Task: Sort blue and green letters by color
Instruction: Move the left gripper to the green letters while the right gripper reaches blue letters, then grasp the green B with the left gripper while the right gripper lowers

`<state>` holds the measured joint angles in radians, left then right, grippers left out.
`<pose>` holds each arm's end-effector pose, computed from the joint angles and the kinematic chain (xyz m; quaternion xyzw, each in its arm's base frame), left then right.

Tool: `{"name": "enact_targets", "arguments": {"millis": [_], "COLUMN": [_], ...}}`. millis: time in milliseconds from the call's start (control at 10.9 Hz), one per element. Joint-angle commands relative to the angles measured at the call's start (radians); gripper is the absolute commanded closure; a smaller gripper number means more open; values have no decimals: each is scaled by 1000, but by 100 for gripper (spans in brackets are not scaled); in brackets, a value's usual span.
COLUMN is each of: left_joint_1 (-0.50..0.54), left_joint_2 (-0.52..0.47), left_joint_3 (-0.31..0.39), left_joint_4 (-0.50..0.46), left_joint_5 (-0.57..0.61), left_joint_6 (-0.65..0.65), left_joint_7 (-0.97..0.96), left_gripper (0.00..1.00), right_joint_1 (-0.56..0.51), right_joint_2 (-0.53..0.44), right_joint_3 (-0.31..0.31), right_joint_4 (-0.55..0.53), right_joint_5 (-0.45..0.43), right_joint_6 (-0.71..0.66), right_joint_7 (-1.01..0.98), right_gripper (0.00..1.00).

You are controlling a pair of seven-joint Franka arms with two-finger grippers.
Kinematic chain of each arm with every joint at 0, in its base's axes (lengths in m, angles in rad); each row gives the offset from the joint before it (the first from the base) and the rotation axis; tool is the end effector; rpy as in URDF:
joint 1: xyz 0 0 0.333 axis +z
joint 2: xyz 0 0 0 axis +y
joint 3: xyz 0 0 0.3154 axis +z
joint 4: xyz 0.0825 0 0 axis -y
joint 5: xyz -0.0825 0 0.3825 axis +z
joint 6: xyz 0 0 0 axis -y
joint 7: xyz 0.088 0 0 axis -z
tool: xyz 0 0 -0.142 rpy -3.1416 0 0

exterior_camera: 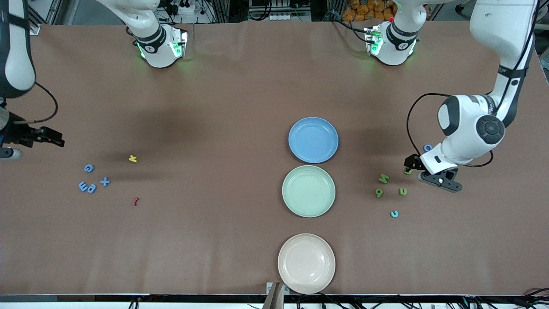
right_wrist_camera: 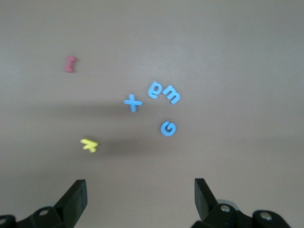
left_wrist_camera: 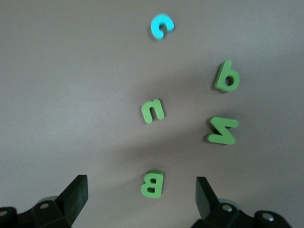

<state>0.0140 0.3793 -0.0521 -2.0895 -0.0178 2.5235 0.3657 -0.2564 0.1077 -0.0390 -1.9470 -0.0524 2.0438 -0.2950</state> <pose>0.5916 -0.0229 0.2110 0.9810 -0.1914 0.0296 0.0103 0.5531 -0.1726 0.3900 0.9996 0.0120 -0.0126 0.0227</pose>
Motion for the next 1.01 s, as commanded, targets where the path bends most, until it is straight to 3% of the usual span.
{"name": "enact_targets", "arguments": {"millis": [0, 368, 552, 920], "left_joint_1": [6, 3, 4, 7], "left_joint_2": [36, 69, 78, 82], "left_joint_3": [-11, -11, -9, -8], "left_joint_4": [-24, -78, -90, -107], "left_joint_5": [18, 19, 19, 19], "left_joint_6": [60, 150, 162, 178], "left_joint_7": [21, 29, 64, 114], "left_gripper": [0, 0, 6, 45], "right_joint_1": [-50, -61, -67, -107], "right_joint_2": [102, 205, 245, 378], "right_joint_3": [10, 10, 8, 11], "right_joint_4": [-17, 39, 39, 132], "right_joint_5": [2, 2, 2, 3], "right_joint_6": [91, 121, 171, 203], "right_joint_7": [-78, -338, -479, -793], "right_gripper": [0, 0, 0, 0]}}
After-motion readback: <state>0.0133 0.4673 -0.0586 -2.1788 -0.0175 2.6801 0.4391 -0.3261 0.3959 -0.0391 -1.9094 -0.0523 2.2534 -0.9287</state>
